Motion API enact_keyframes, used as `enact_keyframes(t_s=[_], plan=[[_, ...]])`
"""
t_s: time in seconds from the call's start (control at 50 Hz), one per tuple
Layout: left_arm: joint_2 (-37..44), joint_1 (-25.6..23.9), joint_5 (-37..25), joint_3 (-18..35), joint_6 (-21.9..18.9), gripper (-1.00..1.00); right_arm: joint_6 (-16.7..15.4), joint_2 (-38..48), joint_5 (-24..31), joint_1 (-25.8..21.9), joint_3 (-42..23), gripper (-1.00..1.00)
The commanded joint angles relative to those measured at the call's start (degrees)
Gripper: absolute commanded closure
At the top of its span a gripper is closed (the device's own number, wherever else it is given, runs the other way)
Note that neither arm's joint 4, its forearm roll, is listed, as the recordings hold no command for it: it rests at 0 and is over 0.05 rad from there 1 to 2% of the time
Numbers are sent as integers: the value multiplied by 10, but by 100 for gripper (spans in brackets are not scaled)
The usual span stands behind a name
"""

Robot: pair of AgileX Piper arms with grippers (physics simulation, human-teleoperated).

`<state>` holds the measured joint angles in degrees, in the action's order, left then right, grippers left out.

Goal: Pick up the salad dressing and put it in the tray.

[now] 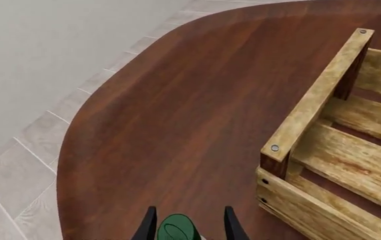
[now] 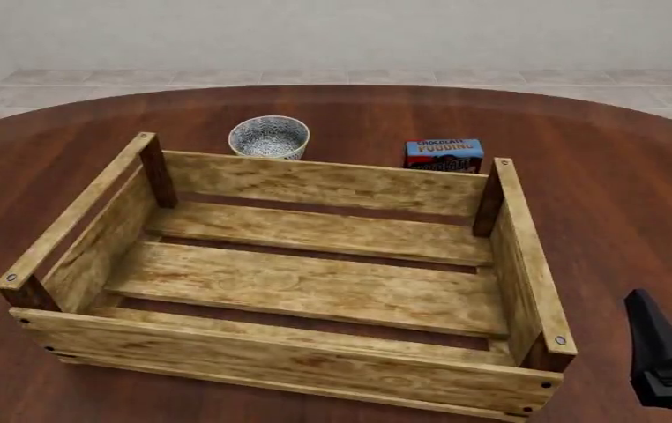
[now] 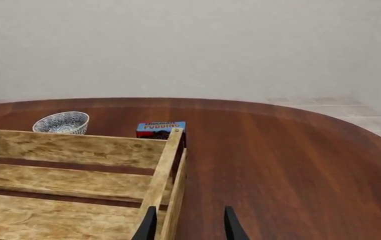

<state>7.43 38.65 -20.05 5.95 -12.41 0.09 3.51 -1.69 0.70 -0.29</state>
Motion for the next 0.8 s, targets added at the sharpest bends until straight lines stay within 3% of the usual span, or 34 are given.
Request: enact_keyframes(t_s=[0.02, 0.8], plan=[[16, 16, 22, -11, -8, -100, 1, 1, 2, 3, -1, -100], [64, 50, 90, -51, -27, -100, 0, 13, -10, 5, 1, -100]])
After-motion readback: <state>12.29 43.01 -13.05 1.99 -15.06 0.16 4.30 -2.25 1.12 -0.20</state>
